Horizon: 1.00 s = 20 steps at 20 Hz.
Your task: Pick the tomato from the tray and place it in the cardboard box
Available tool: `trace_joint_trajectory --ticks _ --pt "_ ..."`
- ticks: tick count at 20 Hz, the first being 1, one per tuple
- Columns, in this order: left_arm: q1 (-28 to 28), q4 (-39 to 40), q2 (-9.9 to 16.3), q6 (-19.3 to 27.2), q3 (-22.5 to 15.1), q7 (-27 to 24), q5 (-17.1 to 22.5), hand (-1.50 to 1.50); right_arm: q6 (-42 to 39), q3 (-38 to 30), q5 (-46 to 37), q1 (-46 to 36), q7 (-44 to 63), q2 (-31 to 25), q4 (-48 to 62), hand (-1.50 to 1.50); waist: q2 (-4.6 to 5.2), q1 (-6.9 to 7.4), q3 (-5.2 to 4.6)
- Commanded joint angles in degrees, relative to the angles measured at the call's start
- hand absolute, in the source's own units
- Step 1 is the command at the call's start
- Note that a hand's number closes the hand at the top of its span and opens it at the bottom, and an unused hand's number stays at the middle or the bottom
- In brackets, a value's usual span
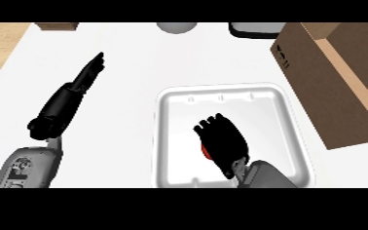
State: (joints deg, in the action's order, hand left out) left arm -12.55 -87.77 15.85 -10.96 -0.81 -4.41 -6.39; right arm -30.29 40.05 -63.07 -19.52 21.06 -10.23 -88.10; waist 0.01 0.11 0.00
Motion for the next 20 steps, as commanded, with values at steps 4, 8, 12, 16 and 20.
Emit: trace_joint_trajectory --ticks 4,8,12,16,20 --pt "-0.6 3.0 -1.1 -0.2 1.1 -2.8 -1.0 0.0 8.6 0.7 -4.4 -1.8 -10.1 -0.8 3.9 1.5 0.05 0.0 0.0" --pt "-0.7 -0.8 -4.2 2.0 -1.5 2.4 -2.9 0.0 14.8 2.3 -8.1 1.5 -12.4 -2.5 2.6 1.5 -0.02 -0.16 0.02" --pt "3.1 -1.9 -1.1 -1.8 1.1 -1.6 -0.6 0.0 16.1 -6.1 -6.2 -4.8 -12.7 2.5 9.8 1.5 0.08 0.57 0.01" --pt "-1.0 -0.9 -0.9 -2.0 1.1 -0.3 -0.3 0.0 15.7 -24.5 0.1 -11.1 -0.9 6.3 15.8 1.5 1.24 1.56 0.15" --pt "-1.9 0.6 -2.1 -1.5 -0.7 -1.0 -1.9 0.0 22.0 -32.9 -0.5 -22.2 3.8 7.0 25.1 1.5 1.31 2.61 0.05"
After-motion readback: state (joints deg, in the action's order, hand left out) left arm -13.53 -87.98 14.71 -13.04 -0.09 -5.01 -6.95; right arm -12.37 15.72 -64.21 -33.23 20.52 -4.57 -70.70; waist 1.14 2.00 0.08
